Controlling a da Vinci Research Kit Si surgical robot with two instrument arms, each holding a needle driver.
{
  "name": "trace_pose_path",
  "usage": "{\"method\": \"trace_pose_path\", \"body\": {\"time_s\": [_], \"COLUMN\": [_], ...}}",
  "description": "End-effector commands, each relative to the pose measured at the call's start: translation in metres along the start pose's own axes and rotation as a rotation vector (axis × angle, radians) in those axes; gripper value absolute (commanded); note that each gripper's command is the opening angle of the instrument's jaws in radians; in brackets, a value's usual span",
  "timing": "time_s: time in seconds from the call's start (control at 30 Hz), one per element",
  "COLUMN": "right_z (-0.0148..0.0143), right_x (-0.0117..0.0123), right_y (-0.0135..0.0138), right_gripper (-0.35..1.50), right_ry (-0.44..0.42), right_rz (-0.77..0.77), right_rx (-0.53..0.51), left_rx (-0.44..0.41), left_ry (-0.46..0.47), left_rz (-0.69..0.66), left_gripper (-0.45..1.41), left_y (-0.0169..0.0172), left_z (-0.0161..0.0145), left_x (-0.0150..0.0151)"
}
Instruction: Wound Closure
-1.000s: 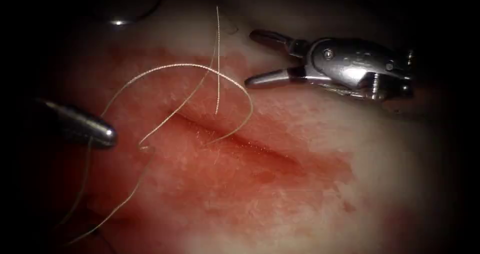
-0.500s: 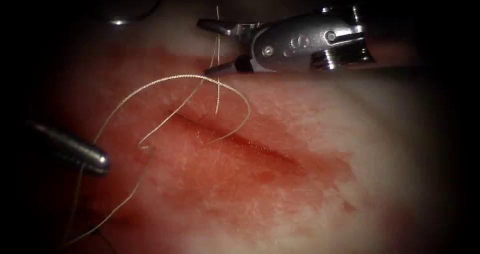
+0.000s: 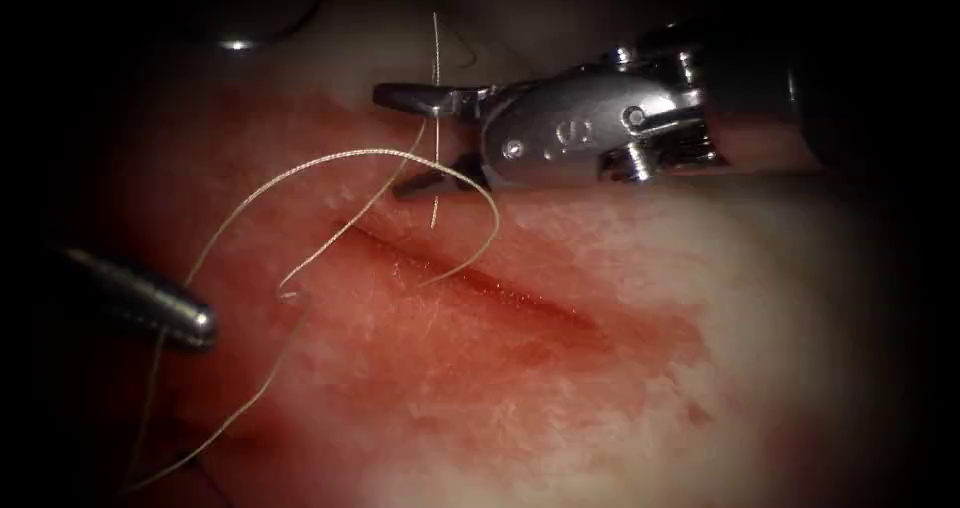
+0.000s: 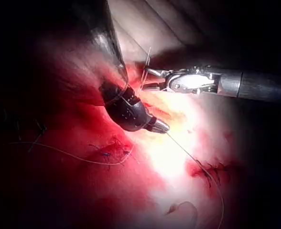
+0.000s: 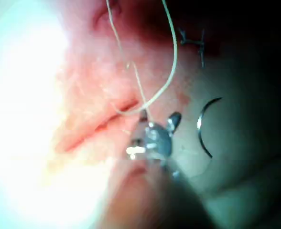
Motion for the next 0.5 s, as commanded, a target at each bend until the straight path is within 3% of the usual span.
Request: {"method": "trace_pose_path", "body": {"time_s": [0.03, 0.13, 0.17, 0.37, 0.43, 0.5], "right_z": [0.0021, 0.0027, 0.0037, 0.0059, 0.007, 0.0079], "right_x": [-0.0004, -0.0009, -0.0014, -0.0016, -0.0013, -0.001], "right_y": [0.0006, 0.0014, 0.0035, 0.0083, 0.0134, 0.0164], "right_gripper": [-0.35, -0.35, -0.35, -0.35, -0.35, -0.35], "right_ry": [-0.033, -0.053, -0.071, -0.09, -0.09, -0.073], "right_rz": [0.005, 0.01, 0.026, 0.064, 0.077, 0.091], "right_rx": [0.045, 0.046, 0.033, 0.013, -0.007, -0.016], "left_rx": [-0.001, -0.001, -0.002, -0.002, -0.002, -0.002], "left_ry": [0.002, 0.003, 0.004, 0.004, 0.001, 0.001], "left_rz": [0.0, 0.0, 0.0, 0.003, 0.003, 0.003], "left_gripper": [-0.35, -0.35, -0.35, -0.35, -0.35, -0.35], "left_y": [0.0004, 0.0004, 0.0004, 0.0005, 0.0006, 0.0005], "left_z": [0.0005, 0.0005, 0.0004, 0.0004, 0.0004, 0.0004], "left_x": [-0.0005, -0.0005, -0.0006, -0.0009, -0.0009, -0.0009]}}
